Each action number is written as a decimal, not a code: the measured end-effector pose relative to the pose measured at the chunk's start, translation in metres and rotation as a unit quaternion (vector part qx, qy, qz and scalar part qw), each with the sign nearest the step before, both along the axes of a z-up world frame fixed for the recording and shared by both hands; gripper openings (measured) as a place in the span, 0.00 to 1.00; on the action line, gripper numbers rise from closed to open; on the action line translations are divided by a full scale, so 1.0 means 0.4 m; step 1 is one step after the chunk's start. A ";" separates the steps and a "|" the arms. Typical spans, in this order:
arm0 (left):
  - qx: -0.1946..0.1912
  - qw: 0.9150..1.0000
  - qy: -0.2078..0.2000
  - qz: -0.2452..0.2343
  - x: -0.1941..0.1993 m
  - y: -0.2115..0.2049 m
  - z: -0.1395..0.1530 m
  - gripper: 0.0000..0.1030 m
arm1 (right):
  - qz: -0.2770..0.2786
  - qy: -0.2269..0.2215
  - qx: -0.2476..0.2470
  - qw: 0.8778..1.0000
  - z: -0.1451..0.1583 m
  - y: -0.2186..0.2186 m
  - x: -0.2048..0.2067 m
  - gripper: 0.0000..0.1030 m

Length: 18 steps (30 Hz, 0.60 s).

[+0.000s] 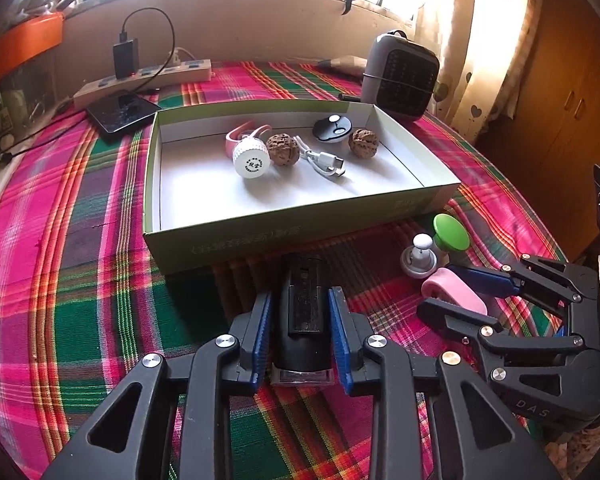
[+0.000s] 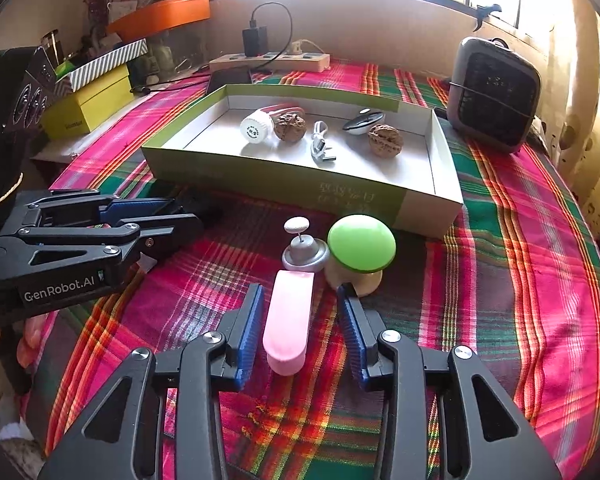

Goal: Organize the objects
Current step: 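Close the left gripper on the black device while the right gripper closes on the pink handle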

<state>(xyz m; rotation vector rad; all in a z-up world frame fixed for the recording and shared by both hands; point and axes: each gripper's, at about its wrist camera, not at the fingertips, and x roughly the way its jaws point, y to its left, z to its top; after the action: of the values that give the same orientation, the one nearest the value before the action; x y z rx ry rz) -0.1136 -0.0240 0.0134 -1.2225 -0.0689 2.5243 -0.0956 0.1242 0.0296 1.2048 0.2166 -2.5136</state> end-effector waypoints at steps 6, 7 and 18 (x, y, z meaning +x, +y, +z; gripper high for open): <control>0.001 1.000 0.000 0.001 0.001 0.000 -0.001 0.25 | -0.009 0.001 -0.001 1.000 0.000 0.008 -0.003 0.30; 0.002 1.000 0.000 0.002 0.001 -0.001 -0.001 0.25 | -0.010 0.001 -0.001 1.000 0.000 0.008 -0.003 0.27; 0.001 1.000 0.001 0.002 0.002 -0.002 -0.001 0.25 | -0.008 0.001 -0.003 1.000 0.002 0.009 -0.005 0.18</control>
<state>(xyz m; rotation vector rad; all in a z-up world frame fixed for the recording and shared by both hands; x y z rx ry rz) -0.1128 -0.0250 0.0129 -1.2210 -0.0735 2.5270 -0.0974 0.1280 0.0303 1.2063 0.2005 -2.5273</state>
